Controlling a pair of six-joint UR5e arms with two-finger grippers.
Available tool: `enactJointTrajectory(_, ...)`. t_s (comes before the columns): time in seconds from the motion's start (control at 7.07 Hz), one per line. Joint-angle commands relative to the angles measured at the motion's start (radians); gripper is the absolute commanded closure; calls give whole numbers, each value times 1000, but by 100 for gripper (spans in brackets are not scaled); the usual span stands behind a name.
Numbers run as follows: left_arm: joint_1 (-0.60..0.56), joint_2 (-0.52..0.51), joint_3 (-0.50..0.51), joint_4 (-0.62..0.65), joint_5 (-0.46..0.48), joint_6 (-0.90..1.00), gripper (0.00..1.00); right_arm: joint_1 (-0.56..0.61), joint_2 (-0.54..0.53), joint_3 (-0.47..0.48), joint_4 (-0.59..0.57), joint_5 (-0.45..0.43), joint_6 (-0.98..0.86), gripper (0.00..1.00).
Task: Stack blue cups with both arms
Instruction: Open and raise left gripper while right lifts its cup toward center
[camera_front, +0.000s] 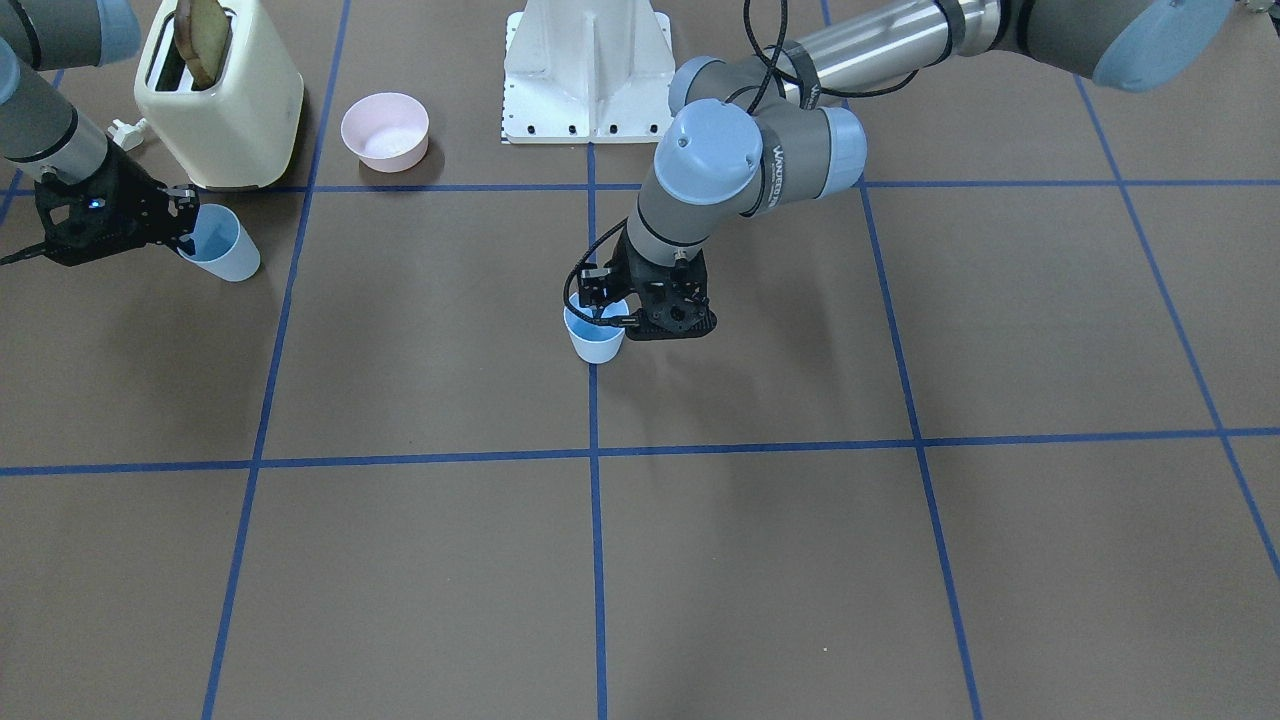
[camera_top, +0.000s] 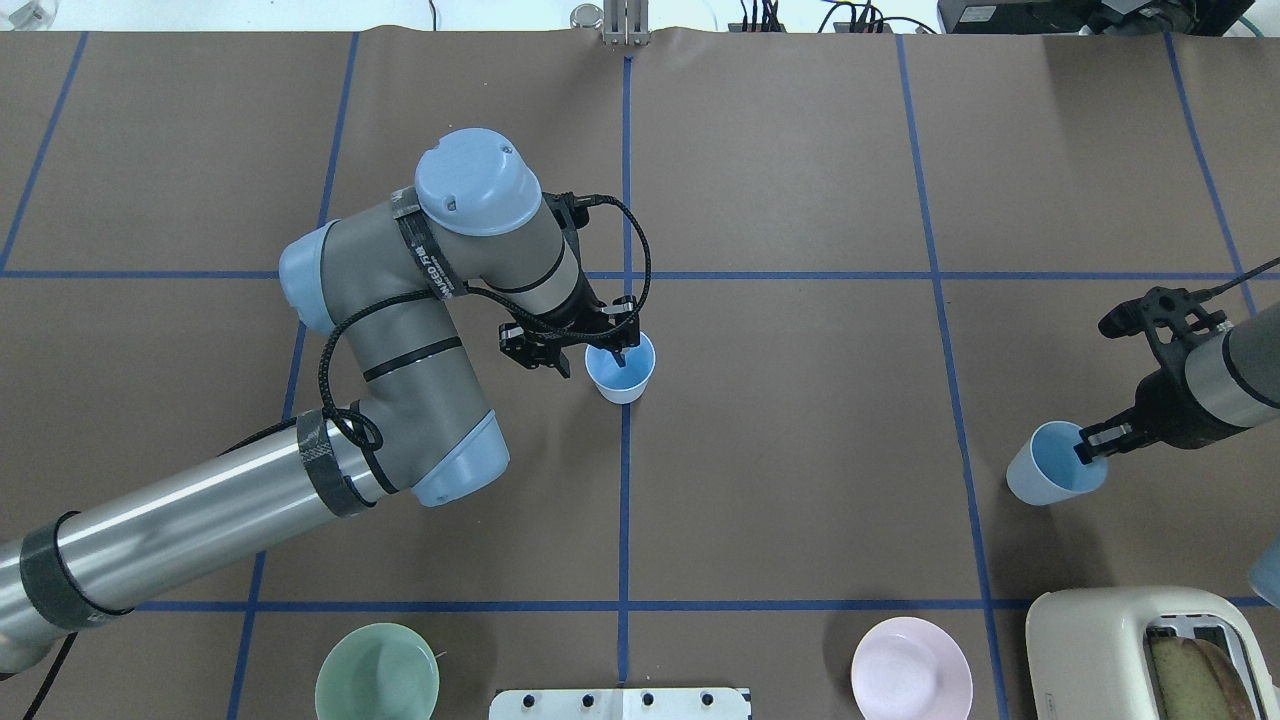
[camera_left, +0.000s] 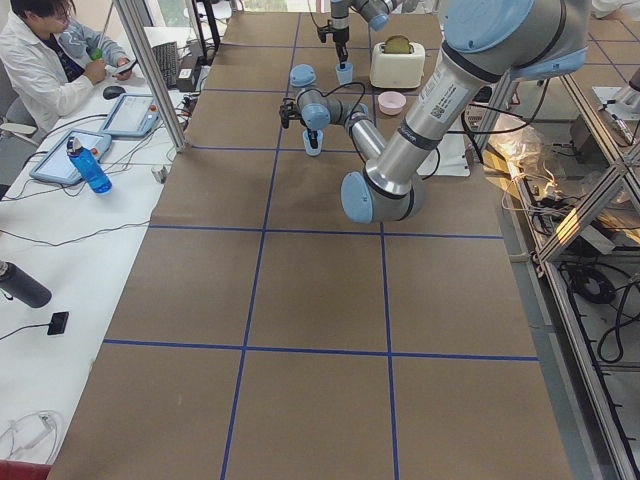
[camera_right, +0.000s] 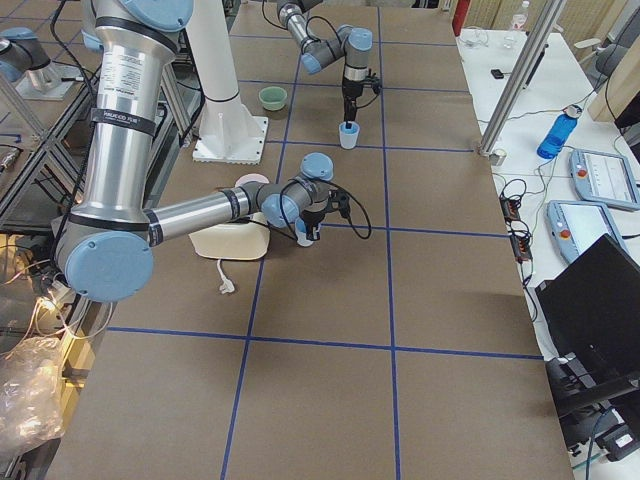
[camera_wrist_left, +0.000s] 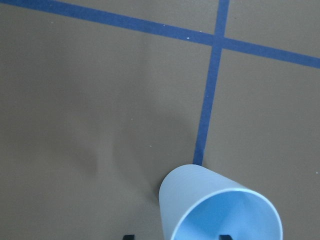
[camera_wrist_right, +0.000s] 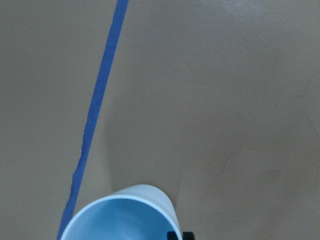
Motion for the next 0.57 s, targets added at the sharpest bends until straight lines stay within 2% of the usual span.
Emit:
enactJointTrajectory(0.0, -36, 10, -27, 6, -11, 29, 33, 84, 94, 23, -108, 75, 0, 100)
enactJointTrajectory(0.14, -64, 56, -70, 9, -31, 86, 33, 100, 185, 23, -195, 75, 2, 100)
enactJointTrajectory(0.28, -114, 105, -95, 9, -96, 144, 33, 123, 312, 22, -333, 75, 2, 100)
enactJointTrajectory(0.42, -160, 146, -113, 9, -130, 198, 33, 135, 475, 22, -533, 71, 2, 100)
